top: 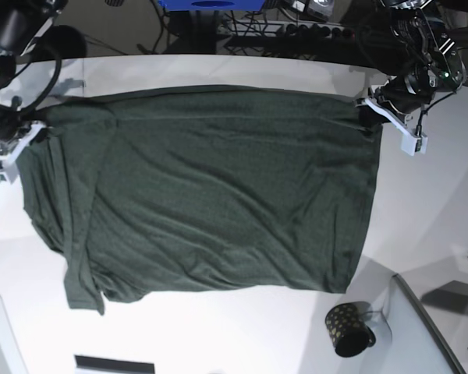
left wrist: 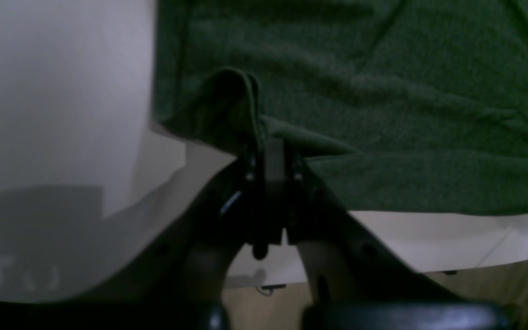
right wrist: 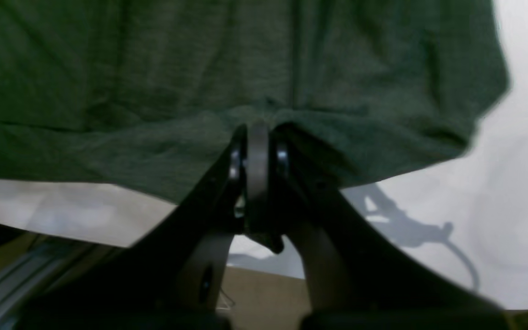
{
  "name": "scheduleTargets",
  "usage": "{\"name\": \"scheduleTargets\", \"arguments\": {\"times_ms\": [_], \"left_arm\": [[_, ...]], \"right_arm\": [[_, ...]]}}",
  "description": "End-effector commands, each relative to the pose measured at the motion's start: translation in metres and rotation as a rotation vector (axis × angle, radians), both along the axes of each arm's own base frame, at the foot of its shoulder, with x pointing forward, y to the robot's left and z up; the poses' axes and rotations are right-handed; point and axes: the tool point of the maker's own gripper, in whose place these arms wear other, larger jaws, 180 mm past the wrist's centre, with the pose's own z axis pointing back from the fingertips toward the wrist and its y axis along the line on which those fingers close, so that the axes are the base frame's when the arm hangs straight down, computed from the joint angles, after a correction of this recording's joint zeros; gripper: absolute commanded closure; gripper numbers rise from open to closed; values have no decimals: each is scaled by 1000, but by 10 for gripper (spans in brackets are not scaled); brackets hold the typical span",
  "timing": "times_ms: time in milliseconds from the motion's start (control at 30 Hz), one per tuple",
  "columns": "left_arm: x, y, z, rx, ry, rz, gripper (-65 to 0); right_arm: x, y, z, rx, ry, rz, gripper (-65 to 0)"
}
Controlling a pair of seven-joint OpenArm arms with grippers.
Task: Layout the t-shirt on the table in an organized manner, then fold the t-shirt properly
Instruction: 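Pull both held corners apart to stretch the collar edge taut, then release the corner with the left gripper and lift it away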
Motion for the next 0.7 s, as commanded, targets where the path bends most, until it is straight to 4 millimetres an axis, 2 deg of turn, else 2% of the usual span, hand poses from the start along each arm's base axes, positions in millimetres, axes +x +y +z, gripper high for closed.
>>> {"name": "scheduleTargets", "arguments": {"times_ms": [0,100,433,500,667], "left_arm": [[11,6,9,12,-42,-2,0],[17,5,8,2,-46,3,0],[20,10,4,51,-19,-8,0],[20,10,4,53,-17,-9,0],[20,10,4,54,-17,-9,0]], "right_arm": [[17,-7,11,-8,-63,-11,-2],[21,-12,7,3,-54,-18,-2],[29,-3,-7,41,-54,8,-9],[31,-4,-6,44,-69,1,-66],[41,-4,-1,49,-107,-7,-333]]}}
